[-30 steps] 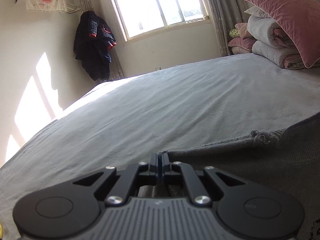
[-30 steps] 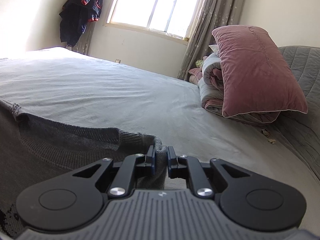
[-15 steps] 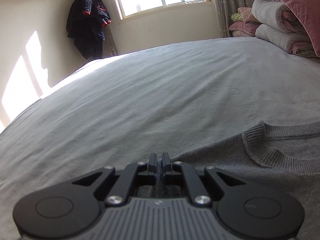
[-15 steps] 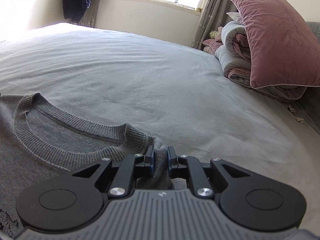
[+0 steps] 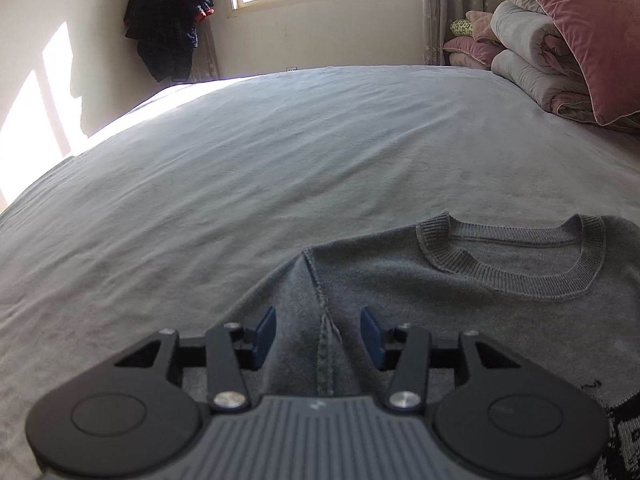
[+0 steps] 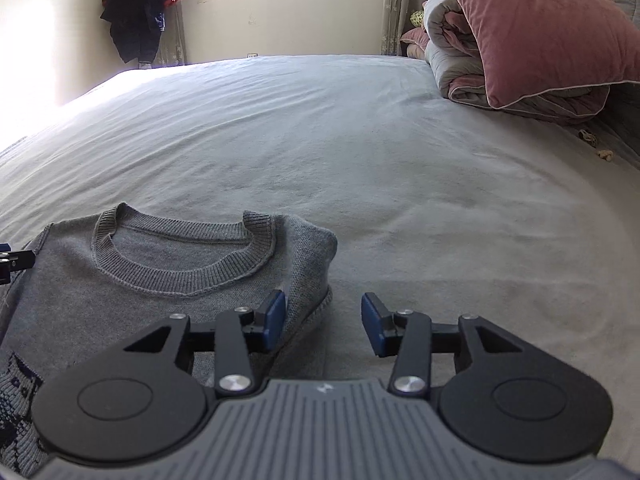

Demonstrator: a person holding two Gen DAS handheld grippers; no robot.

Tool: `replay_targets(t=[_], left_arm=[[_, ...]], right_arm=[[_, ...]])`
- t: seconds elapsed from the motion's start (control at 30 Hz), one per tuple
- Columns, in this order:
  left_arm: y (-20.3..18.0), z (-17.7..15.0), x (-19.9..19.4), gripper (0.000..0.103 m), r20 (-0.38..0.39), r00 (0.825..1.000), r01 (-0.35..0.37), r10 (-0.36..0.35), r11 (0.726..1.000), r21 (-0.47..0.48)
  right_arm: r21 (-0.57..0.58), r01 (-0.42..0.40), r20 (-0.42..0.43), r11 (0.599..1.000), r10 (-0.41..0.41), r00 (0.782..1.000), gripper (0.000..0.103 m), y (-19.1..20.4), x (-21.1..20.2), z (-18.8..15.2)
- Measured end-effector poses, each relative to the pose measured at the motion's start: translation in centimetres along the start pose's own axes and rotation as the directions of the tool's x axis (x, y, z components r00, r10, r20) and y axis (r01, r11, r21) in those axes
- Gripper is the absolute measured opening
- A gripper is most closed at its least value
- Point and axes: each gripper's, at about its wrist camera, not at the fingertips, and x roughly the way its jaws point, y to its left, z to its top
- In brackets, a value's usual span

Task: Fold clothes
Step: 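Lay the sweater flat on the bed and open both grippers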

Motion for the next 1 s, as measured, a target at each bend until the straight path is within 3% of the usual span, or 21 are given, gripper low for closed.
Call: replay_targets(t=[0.2, 0.4, 0.53, 0.77, 0.87, 0.93, 1.0], left_arm=[[0.8, -3.1, -5.0, 0.056, -0.088, 0.993, 0.075, -0.081, 0.995, -0.073], [2.1, -6.0, -9.2, 0.057, -0.143, 0.979, 0.119, -0.142, 0.981, -0.155], [3.3, -7.8, -10.8, 0.057, -0.183, 0.963, 0.146, -0.200, 0.951, -0.271], [3.3, -11.6, -12.0, 0.057, -0.173, 0.947, 0.187, -0.270, 0.903, -0.387], [2.5, -12.4, -11.9, 0.057, -0.178, 0.951, 0.177, -0.254, 0.916, -0.361], [1.7, -12.5, -11.9, 0.057, -0.174, 0.956, 0.170, -0.235, 0.930, -0.326], [1.5, -12.4, -12.0, 0.057, -0.166, 0.954, 0.187, -0.251, 0.927, -0.323]], right_arm=[[0.091, -0.046, -0.045, 0.995, 0.051, 0.998, 0.046, -1.6, -4.0, -2.6], [0.183, -0.070, -0.098, 0.981, 0.089, 0.991, 0.046, -2.4, -7.3, -5.5], [0.220, -0.079, -0.113, 0.972, 0.106, 0.988, 0.046, -2.0, -9.1, -6.9], [0.232, -0.100, -0.126, 0.968, 0.131, 0.983, 0.045, 0.3, -10.3, -10.1], [0.178, -0.071, -0.087, 0.981, 0.087, 0.992, 0.030, 1.2, -10.2, -11.0], [0.152, -0.049, -0.055, 0.987, 0.058, 0.997, 0.012, 1.6, -10.0, -11.3], [0.143, -0.011, -0.027, 0.990, 0.015, 1.000, 0.008, 1.8, -9.9, -10.8]])
